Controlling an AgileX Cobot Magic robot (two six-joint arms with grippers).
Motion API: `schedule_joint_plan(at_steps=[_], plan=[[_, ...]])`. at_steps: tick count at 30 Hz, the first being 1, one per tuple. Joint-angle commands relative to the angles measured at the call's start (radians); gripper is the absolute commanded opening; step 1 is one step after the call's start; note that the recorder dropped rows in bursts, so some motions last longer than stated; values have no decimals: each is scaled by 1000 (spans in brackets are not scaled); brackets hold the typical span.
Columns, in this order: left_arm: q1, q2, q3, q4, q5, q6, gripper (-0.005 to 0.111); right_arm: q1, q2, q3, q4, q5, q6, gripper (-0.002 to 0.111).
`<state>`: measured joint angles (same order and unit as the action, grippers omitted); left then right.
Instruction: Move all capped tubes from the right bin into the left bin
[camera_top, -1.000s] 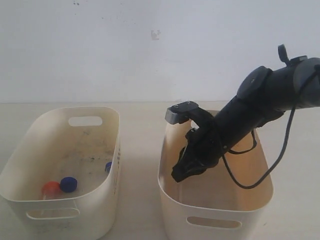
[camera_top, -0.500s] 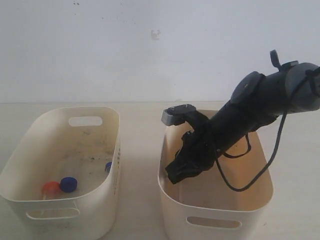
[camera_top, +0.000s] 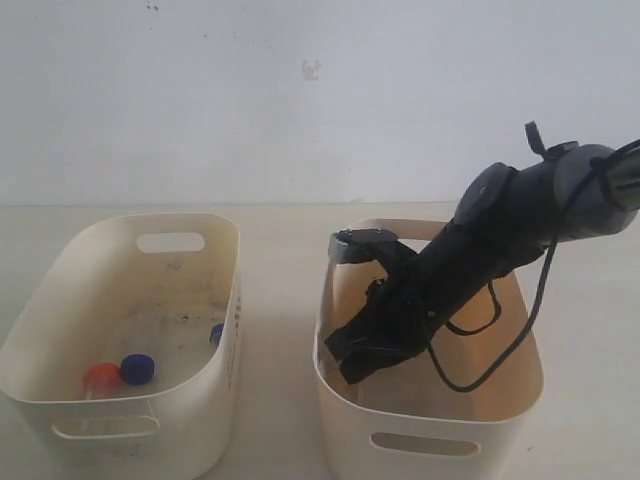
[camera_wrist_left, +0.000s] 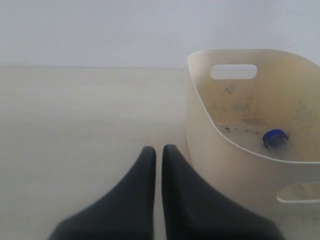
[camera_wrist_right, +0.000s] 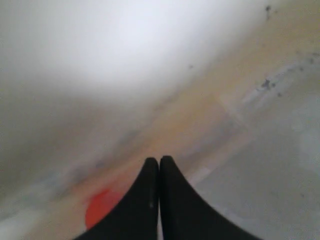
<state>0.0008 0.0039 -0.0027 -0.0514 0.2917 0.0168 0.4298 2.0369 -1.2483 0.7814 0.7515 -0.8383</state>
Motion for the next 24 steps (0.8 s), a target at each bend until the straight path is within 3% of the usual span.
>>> schedule_joint_plan(at_steps=[1, 7, 15, 24], plan=[[5, -4, 3, -4, -3, 2, 4, -1, -49, 1, -239, -8, 177, 0], [5, -4, 3, -4, -3, 2, 4, -1, -133, 1, -165, -30, 161, 0], [5, -4, 3, -4, -3, 2, 4, -1, -55, 1, 65, 4, -18, 0], [5, -4, 3, -4, -3, 2, 4, 1, 21, 2, 151, 1, -86, 0]])
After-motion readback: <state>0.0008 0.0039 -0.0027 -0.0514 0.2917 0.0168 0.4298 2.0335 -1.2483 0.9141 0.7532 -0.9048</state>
